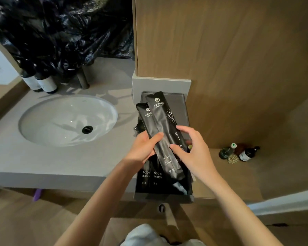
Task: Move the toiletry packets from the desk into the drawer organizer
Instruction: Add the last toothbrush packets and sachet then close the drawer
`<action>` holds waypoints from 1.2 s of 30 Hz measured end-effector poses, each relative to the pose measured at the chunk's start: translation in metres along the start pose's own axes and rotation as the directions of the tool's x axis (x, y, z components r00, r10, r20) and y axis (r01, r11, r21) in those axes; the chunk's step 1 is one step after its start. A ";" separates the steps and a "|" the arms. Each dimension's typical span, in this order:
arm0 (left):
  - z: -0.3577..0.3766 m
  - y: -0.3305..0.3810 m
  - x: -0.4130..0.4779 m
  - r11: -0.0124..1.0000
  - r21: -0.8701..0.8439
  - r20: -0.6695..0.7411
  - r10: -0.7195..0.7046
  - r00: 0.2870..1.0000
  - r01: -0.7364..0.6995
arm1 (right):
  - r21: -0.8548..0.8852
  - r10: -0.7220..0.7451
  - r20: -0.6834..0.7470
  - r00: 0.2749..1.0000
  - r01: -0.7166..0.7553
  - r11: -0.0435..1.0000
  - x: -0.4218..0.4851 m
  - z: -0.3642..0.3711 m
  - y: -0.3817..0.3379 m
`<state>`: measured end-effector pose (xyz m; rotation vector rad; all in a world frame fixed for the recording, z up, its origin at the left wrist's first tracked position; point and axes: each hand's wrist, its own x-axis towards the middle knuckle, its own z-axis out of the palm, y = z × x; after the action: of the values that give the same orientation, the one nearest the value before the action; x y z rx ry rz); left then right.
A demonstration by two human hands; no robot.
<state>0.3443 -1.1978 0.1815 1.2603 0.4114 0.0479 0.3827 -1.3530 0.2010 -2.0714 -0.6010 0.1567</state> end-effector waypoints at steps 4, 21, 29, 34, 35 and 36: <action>0.005 -0.003 -0.010 0.996 0.069 0.023 0.053 0.998 -0.055 | 0.325 0.209 0.098 0.973 -0.230 0.917 0.001 -0.017 0.002; -0.009 -0.033 -0.085 0.883 0.422 -0.027 -0.216 0.976 0.207 | 0.362 0.372 0.218 0.903 -0.428 0.828 -0.029 -0.075 0.056; 0.006 -0.052 -0.034 0.832 0.407 -0.120 -0.361 0.925 0.377 | 0.377 0.426 0.228 0.876 -0.482 0.791 -0.042 -0.073 0.060; 0.022 -0.060 -0.003 0.860 0.342 -0.181 -0.335 0.925 0.379 | 0.372 0.430 0.194 0.882 -0.472 0.800 -0.046 -0.074 0.060; 0.023 -0.063 0.002 0.857 0.359 -0.213 -0.310 0.927 0.370 | 0.359 0.435 0.194 0.879 -0.476 0.803 -0.048 -0.074 0.059; 0.024 -0.067 0.007 0.858 0.371 -0.231 -0.286 0.930 0.356 | 0.341 0.443 0.196 0.875 -0.485 0.806 -0.049 -0.073 0.059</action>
<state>0.3459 -1.2387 0.1231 1.5882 0.8082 -0.2312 0.3860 -1.4581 0.1865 -1.7938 -0.0907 0.6269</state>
